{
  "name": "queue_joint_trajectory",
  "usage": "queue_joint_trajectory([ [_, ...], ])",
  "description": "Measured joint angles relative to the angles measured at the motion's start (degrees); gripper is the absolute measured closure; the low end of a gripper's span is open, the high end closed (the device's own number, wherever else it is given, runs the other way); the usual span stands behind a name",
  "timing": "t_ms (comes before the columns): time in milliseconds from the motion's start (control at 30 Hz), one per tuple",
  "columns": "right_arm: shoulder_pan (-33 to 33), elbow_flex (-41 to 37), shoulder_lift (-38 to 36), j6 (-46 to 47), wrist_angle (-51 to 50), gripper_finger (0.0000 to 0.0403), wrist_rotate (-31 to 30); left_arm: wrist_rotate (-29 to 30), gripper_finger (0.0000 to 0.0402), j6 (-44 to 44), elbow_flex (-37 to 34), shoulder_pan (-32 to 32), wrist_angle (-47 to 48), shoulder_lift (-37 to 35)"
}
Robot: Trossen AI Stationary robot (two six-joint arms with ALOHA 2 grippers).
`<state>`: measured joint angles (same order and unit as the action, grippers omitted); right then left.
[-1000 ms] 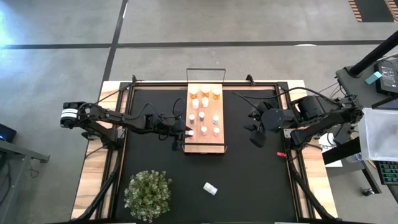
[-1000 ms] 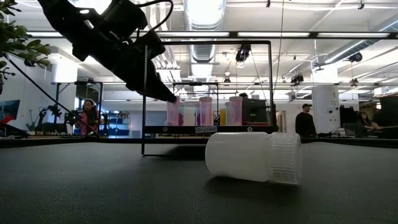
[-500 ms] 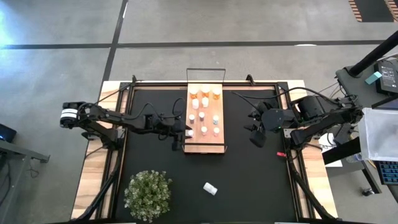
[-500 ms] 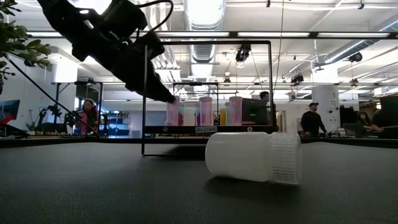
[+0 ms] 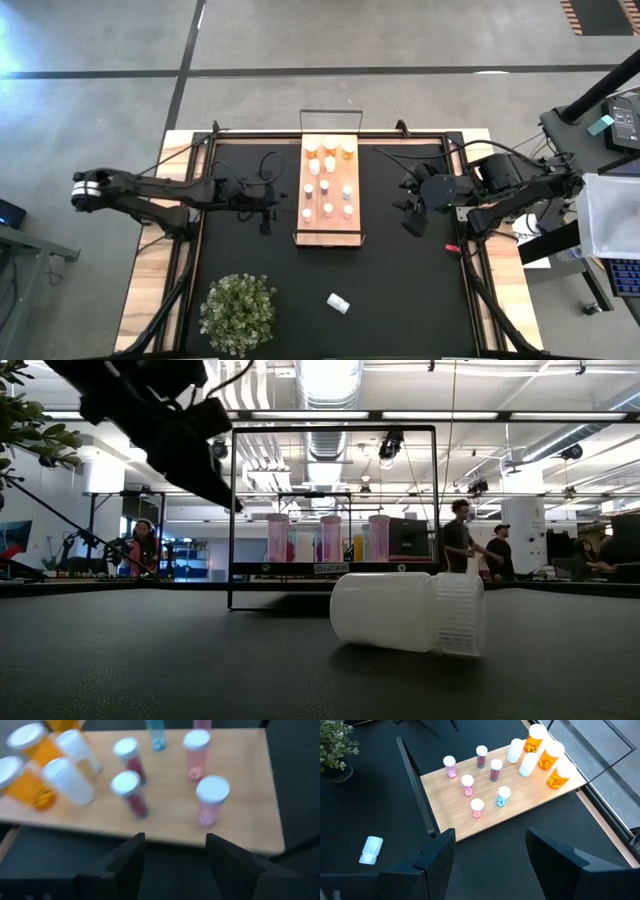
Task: Pick and place medicine bottles onto shelf by color
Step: Put the white pill bottle on the shelf aligned with the other white pill bottle
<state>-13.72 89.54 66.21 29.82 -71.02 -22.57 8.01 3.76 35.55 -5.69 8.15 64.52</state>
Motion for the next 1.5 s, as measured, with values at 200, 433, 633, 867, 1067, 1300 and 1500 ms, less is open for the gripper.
queue_joint_trajectory([
  [200,0.0,-0.01,0.01,0.0,0.02,0.017,0.0,1.07,0.021,-0.41,-0.01,0.02,3.47,-7.24],
  [433,0.0,-0.01,0.01,0.0,0.02,0.017,0.0,9.48,0.021,-2.39,0.89,0.02,1.43,-15.17],
  [633,-0.01,-0.01,0.01,0.0,0.02,0.017,0.0,9.72,0.021,-7.92,1.16,0.17,-11.09,-18.64],
  [867,0.01,-0.01,0.01,0.0,1.3,0.017,0.0,6.09,0.021,-8.11,1.76,2.32,-21.96,-16.45],
  [1067,0.01,-0.01,0.01,-0.04,11.41,0.017,-0.02,4.0,0.021,-8.1,3.1,4.46,-34.31,-11.76],
  [1300,0.01,-0.01,0.01,-3.43,22.52,0.017,0.16,-0.66,0.021,-11.31,3.08,6.3,-47.72,-6.93],
  [1500,0.01,0.24,-0.04,-3.39,22.08,0.017,0.46,-0.83,0.021,-18.25,3.04,8.69,-48.29,-5.22],
])
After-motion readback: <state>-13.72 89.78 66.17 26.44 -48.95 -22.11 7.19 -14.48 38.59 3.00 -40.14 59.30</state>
